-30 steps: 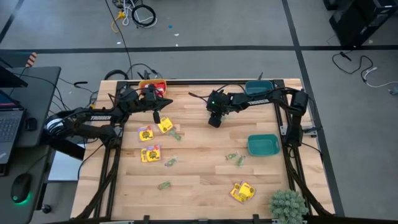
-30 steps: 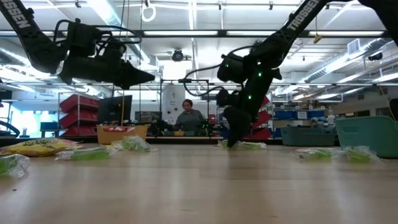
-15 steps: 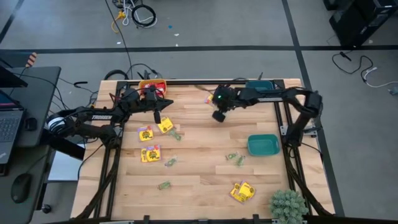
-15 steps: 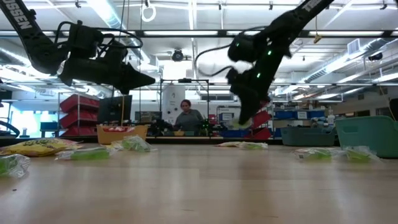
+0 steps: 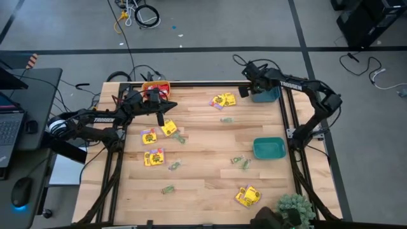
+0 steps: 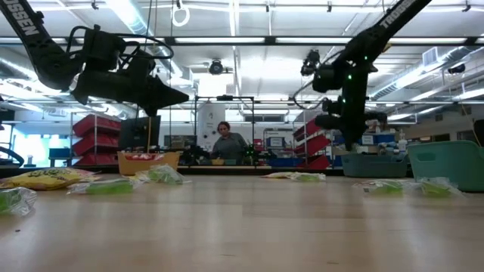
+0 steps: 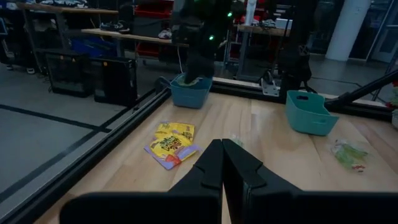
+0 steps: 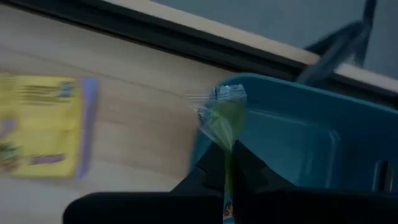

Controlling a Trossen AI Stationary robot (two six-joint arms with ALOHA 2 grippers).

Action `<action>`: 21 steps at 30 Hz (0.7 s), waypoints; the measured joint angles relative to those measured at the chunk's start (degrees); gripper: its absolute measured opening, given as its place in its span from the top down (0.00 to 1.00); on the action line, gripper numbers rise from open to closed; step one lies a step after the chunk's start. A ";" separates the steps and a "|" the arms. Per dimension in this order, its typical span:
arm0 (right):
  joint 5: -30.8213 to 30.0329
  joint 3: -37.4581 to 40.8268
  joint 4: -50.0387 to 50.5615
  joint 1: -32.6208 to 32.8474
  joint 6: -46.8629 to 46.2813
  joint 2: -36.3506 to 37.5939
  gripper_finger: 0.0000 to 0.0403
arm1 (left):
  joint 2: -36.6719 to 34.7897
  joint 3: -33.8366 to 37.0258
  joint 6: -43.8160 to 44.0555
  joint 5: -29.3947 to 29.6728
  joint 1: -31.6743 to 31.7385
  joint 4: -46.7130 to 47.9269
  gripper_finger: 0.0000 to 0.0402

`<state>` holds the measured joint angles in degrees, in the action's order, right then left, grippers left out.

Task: Sort candy
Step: Put the green gummy into the blue bin

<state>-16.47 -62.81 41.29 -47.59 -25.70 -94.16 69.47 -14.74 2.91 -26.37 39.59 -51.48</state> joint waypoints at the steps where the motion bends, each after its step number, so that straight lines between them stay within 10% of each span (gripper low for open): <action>1: 0.01 0.00 0.05 -0.62 -0.27 -0.83 0.99 | 0.00 0.00 0.27 0.00 0.00 -0.02 0.99; 21: -0.59 0.02 -0.61 -0.13 -4.29 -3.94 0.78 | 0.00 0.00 0.40 0.00 0.00 0.24 0.99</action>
<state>-17.06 -62.78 40.69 -47.73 -29.99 -98.10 69.47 -14.74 3.31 -26.37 39.59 -51.24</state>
